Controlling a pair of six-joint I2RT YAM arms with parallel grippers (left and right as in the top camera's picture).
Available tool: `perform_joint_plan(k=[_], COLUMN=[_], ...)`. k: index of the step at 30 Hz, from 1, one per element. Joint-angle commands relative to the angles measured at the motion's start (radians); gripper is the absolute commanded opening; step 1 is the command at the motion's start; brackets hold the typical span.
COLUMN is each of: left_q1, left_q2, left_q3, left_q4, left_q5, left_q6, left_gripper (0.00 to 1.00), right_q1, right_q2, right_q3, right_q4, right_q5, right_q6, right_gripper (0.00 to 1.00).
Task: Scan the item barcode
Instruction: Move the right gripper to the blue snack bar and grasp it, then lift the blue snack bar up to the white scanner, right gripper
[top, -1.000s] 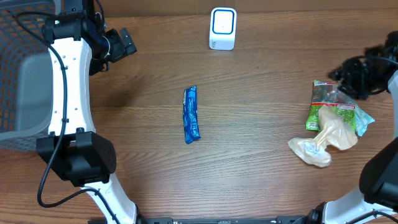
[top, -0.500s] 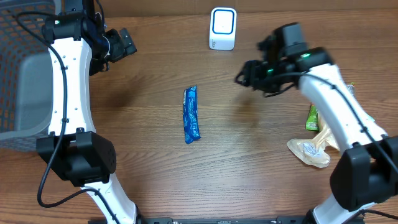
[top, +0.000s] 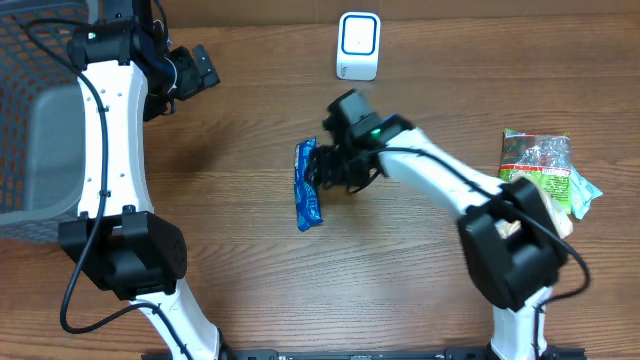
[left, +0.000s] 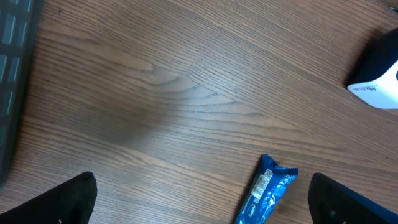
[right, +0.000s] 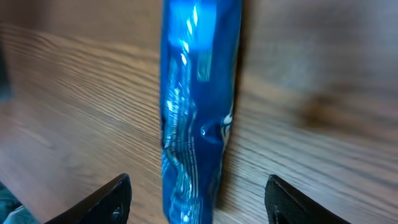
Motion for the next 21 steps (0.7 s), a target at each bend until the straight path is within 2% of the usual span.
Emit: perform_joint_plan(k=[1, 5, 10, 15, 19, 20, 21], left_q1=[-0.003, -0.003, -0.003, -0.003, -0.003, -0.003, -0.003], left_q2=[0.003, 0.003, 0.003, 0.003, 0.003, 0.003, 0.003], left_q3=[-0.003, -0.003, -0.003, -0.003, -0.003, -0.003, -0.003], left_q4=[0.003, 0.003, 0.003, 0.003, 0.003, 0.003, 0.003], left_q5=[0.003, 0.004, 0.003, 0.003, 0.003, 0.004, 0.003], left_q6=[0.022, 0.022, 0.022, 0.022, 0.022, 0.022, 0.022], left_gripper=[1.00, 1.00, 1.00, 1.00, 1.00, 1.00, 1.00], right_q1=[-0.003, 0.011, 0.052, 0.068, 0.065, 0.063, 0.058], right_q2=[0.034, 0.047, 0.085, 0.105, 0.105, 0.105, 0.105], right_q3=[-0.007, -0.007, -0.007, -0.007, -0.007, -0.006, -0.005], right_q4=[0.027, 0.050, 0.080, 0.089, 0.082, 0.082, 0.082], right_q5=[-0.023, -0.035, -0.035, -0.034, -0.038, -0.045, -0.064], right_q6=[0.075, 0.083, 0.165, 0.209, 0.209, 0.208, 0.204], right_gripper=[0.68, 0.65, 0.58, 0.39, 0.09, 0.04, 0.04])
